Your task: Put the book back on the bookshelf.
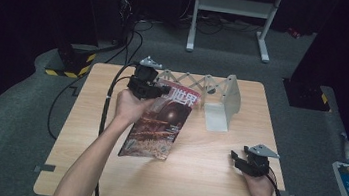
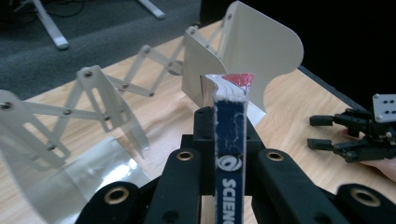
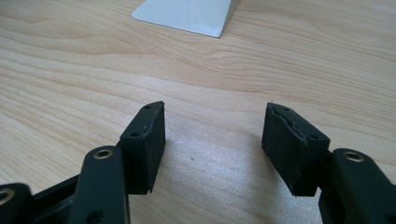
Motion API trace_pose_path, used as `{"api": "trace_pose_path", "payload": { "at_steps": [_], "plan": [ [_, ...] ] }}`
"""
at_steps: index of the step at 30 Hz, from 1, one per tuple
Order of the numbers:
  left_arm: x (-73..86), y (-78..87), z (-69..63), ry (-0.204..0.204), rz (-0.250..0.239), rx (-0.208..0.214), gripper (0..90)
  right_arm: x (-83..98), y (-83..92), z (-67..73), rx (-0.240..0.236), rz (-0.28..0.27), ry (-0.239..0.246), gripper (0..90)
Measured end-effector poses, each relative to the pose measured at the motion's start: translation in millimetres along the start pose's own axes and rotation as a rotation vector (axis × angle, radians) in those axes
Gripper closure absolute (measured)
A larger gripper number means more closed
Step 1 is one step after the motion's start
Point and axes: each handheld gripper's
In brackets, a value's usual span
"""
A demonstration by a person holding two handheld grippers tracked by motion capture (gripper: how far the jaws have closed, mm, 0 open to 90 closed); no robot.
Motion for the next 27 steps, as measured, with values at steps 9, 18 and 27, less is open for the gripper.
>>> {"api": "trace_pose_path", "payload": {
  "at_steps": [9,18,27],
  "plan": [
    [-0.4,7.5,15.5,0.041,-0.01,-0.042,83.4,0.0,0.0,0.1,0.0,0.0,-0.001,39.8],
    [-1.8,12.7,28.4,0.064,-0.018,-0.079,83.4,0.0,0.0,0.2,0.0,0.0,-0.002,39.8],
    [-6.8,18.5,32.0,0.071,-0.064,-0.12,83.5,0.0,0.1,0.3,0.0,0.0,-0.003,39.8]
  ]
}}
Point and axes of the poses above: each handheld gripper's, and its own axes: y roughly backward along the jaws, x roughly out of its underside, z roughly to its left, and after that the axes turned 11 degrees about z, right-handed
